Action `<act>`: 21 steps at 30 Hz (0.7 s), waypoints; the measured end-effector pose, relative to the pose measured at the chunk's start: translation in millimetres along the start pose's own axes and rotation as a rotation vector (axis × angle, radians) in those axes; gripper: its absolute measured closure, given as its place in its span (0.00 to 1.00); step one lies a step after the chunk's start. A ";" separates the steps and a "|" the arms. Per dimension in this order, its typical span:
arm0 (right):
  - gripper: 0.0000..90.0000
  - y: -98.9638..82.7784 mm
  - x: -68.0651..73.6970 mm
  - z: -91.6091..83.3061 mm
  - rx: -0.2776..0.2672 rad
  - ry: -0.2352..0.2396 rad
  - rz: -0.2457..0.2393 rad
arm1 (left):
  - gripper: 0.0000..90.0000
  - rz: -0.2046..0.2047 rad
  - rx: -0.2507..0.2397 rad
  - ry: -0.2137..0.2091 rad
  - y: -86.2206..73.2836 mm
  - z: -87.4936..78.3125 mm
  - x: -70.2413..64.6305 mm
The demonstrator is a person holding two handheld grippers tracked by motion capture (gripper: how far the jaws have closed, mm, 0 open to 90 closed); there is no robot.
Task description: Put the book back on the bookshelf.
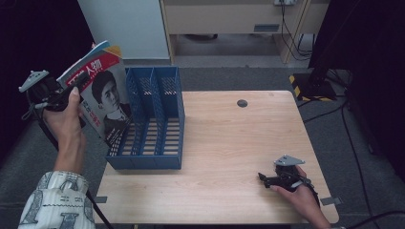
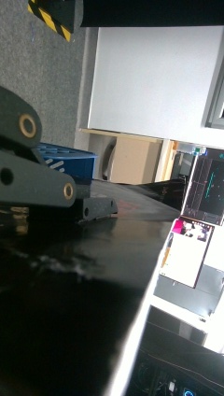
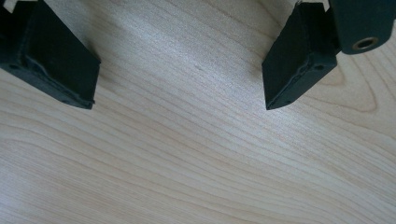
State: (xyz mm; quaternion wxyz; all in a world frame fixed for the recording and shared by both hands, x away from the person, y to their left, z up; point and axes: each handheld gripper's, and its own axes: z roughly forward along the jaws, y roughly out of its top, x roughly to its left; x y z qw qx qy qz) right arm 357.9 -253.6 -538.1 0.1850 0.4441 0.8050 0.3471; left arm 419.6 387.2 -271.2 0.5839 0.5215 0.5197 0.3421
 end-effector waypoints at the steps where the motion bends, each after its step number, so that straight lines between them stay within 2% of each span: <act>1: 0.13 0.0 0.0 0.0 0.000 0.000 0.000 | 0.96 0.000 -0.004 -0.004 -1.3 0.4 0.6; 7: 0.13 0.0 0.0 0.1 -0.001 -0.001 0.000 | 0.96 -0.018 -0.024 -0.018 -11.6 -0.4 3.7; 17: 0.13 0.0 0.1 0.1 -0.001 -0.001 0.000 | 0.96 -0.009 -0.043 -0.021 -22.1 -5.3 5.3; 21: 0.13 0.0 0.0 0.0 0.000 -0.001 0.000 | 0.96 0.012 -0.039 -0.024 -27.2 -8.7 3.2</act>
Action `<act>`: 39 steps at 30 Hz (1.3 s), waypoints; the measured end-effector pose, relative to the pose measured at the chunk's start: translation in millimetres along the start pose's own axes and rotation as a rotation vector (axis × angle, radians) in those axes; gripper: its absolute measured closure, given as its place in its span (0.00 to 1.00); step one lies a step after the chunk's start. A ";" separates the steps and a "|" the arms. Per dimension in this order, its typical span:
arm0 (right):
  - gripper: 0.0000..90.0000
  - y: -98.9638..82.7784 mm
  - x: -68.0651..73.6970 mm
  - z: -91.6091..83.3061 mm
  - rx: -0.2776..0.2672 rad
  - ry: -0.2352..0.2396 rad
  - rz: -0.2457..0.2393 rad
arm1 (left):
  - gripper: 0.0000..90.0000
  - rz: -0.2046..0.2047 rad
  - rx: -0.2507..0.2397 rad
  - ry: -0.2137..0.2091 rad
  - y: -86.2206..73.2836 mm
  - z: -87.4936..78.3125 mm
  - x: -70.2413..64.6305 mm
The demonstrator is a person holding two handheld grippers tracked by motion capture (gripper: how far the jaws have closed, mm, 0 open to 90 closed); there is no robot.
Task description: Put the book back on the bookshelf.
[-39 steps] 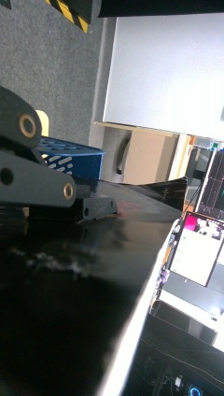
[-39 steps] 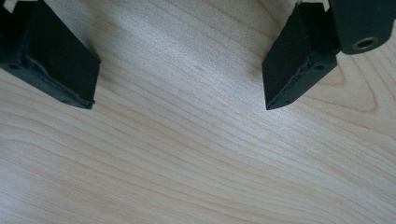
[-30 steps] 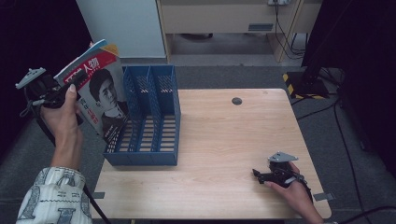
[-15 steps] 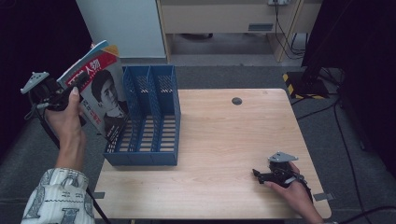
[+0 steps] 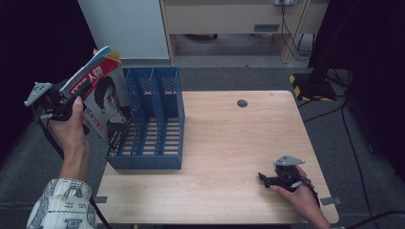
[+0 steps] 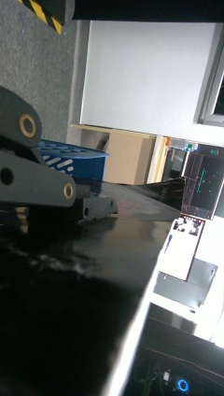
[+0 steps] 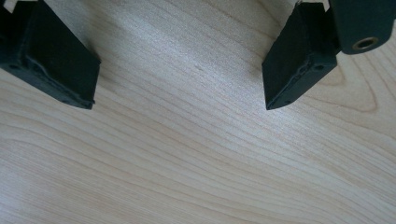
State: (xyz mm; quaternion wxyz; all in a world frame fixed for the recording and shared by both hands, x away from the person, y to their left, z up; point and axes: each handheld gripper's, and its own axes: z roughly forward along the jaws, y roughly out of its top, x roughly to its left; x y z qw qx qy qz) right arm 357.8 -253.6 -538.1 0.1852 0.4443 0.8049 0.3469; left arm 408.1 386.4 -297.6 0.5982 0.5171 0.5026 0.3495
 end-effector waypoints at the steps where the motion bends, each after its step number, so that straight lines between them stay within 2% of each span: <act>1: 0.13 0.0 0.0 0.0 0.000 0.000 0.000 | 0.96 0.009 0.006 -0.002 -1.2 -0.5 -0.3; 3: 0.13 0.0 0.1 0.1 -0.001 -0.001 0.000 | 0.96 0.015 0.007 0.002 -2.7 -1.1 -0.6; 4: 0.13 0.0 0.0 0.1 -0.001 -0.001 -0.001 | 0.96 0.000 -0.004 -0.006 -6.2 -2.4 0.7; 7: 0.13 0.0 0.0 0.1 -0.001 -0.001 0.000 | 0.96 -0.011 -0.010 -0.003 -10.2 -2.7 1.3; 12: 0.13 0.0 0.0 0.1 -0.001 -0.001 0.000 | 0.96 -0.008 -0.007 0.001 -13.2 -1.5 2.2; 19: 0.13 0.0 0.0 0.1 -0.001 -0.001 -0.001 | 0.96 -0.002 0.011 0.004 -19.0 -0.9 4.0; 30: 0.13 0.0 0.1 0.0 -0.001 -0.001 0.000 | 0.96 -0.022 0.027 0.003 -29.7 5.3 4.3; 39: 0.13 0.0 0.0 0.1 -0.001 -0.001 -0.001 | 0.96 -0.021 0.032 0.001 -32.8 8.2 2.2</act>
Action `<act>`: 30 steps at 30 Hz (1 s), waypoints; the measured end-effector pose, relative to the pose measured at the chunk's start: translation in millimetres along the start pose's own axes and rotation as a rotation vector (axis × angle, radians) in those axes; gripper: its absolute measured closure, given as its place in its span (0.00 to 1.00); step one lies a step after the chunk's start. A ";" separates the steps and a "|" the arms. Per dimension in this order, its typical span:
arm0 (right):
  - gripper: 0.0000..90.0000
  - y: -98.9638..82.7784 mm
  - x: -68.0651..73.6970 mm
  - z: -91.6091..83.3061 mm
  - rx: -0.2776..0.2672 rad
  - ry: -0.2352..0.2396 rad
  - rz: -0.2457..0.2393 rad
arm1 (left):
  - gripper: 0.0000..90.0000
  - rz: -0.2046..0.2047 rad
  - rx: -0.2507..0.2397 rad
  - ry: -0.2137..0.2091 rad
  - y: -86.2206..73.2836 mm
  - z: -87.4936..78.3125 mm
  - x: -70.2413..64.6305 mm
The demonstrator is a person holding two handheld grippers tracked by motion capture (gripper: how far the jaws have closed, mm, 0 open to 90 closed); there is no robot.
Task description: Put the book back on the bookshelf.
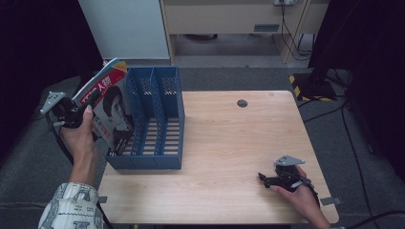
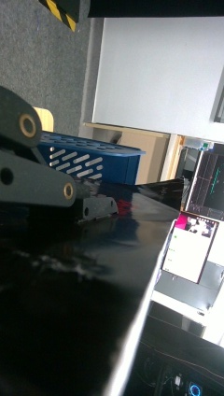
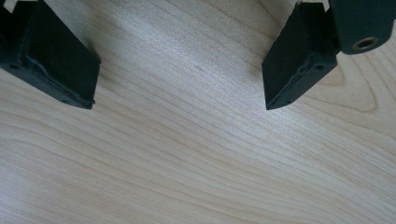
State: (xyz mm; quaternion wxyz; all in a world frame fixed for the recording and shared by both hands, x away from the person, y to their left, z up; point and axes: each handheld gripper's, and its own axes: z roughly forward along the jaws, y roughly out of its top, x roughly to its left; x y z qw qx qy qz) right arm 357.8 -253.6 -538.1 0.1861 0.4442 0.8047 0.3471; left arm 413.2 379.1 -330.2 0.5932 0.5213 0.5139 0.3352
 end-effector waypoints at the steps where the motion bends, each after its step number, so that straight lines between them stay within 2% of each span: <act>1: 0.13 0.0 0.1 0.0 0.001 0.001 0.001 | 0.96 0.001 0.001 0.001 -0.1 0.1 0.0; 19: 0.13 -0.1 0.2 -0.1 0.001 0.000 0.002 | 0.96 -0.010 0.017 0.010 -10.6 1.5 4.9; 30: 0.13 -0.1 0.1 -0.1 0.000 0.000 0.000 | 0.96 -0.010 0.024 0.013 -13.3 3.8 3.4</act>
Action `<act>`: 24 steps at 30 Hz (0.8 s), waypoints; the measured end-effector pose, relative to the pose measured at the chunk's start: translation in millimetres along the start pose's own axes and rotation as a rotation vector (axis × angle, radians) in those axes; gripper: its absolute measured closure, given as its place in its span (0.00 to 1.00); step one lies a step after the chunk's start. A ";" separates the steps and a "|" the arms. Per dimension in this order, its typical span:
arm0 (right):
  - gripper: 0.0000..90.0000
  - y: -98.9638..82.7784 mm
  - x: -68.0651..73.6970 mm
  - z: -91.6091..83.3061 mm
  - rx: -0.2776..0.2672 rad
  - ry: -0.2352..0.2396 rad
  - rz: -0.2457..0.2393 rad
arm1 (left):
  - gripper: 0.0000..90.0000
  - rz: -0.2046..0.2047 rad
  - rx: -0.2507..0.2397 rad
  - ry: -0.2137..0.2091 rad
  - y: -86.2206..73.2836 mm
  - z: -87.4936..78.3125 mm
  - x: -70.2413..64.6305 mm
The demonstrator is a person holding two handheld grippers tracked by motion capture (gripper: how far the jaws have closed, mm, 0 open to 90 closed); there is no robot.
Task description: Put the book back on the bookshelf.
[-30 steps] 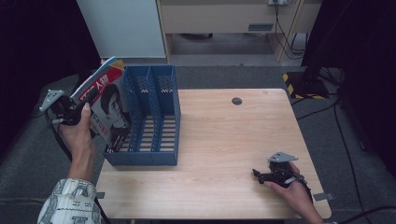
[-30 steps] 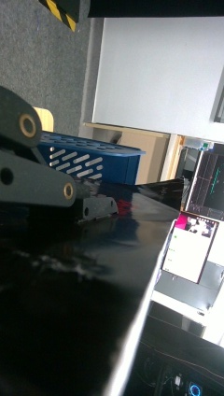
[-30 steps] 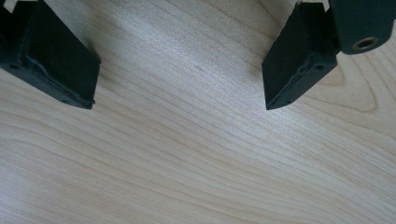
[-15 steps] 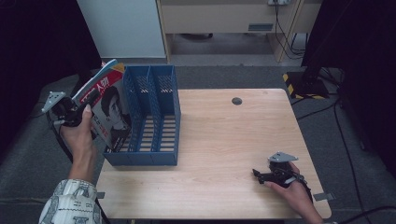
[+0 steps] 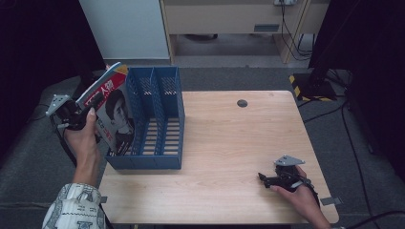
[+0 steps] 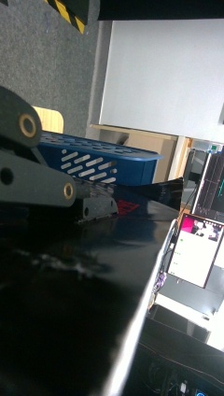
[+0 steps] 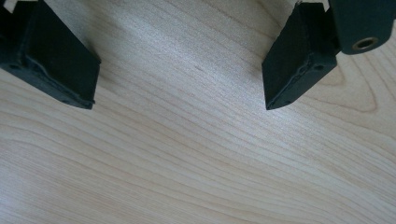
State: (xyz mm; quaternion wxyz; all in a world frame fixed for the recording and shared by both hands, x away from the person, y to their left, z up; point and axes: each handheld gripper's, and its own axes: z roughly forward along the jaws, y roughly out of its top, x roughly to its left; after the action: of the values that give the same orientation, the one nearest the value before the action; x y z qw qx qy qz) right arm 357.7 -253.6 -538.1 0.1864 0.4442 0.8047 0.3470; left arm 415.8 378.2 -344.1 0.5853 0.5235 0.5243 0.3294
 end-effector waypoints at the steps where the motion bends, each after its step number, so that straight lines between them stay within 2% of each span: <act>1: 0.13 0.0 0.2 0.0 0.000 0.000 0.002 | 0.96 -0.001 0.000 -0.001 -0.4 0.1 0.1; 24: 0.13 0.0 0.1 -0.1 0.000 0.000 0.000 | 0.96 -0.015 0.014 0.007 -9.2 3.4 3.9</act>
State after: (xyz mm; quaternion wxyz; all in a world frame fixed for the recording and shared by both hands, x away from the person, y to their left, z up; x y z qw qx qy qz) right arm 357.6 -253.6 -538.1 0.1865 0.4444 0.8046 0.3469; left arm 418.5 378.7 -354.3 0.5822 0.5225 0.5325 0.3232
